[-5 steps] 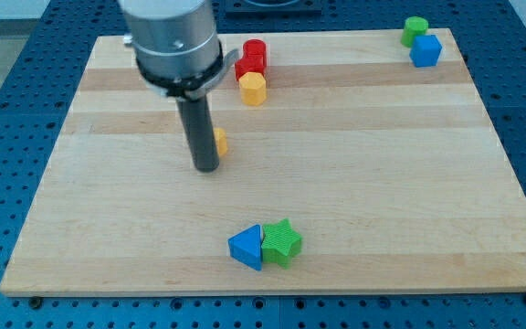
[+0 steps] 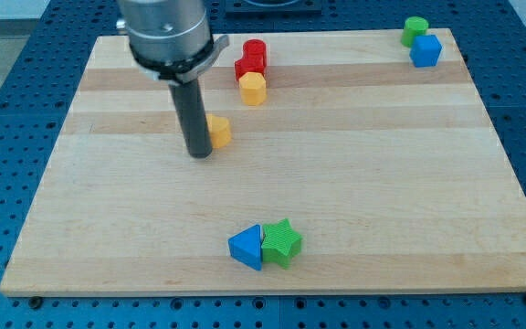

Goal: Put yellow blocks together

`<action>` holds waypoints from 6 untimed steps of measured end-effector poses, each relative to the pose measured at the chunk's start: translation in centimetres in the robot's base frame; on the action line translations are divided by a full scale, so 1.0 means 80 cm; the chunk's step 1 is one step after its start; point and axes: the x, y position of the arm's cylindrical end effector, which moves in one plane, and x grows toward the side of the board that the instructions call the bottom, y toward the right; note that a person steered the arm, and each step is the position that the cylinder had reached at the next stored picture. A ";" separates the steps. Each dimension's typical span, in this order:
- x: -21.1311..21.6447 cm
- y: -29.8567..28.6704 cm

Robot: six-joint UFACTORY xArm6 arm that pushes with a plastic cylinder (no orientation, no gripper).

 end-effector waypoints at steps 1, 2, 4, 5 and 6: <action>-0.030 0.033; -0.033 0.033; -0.036 0.027; -0.036 0.030; -0.038 0.039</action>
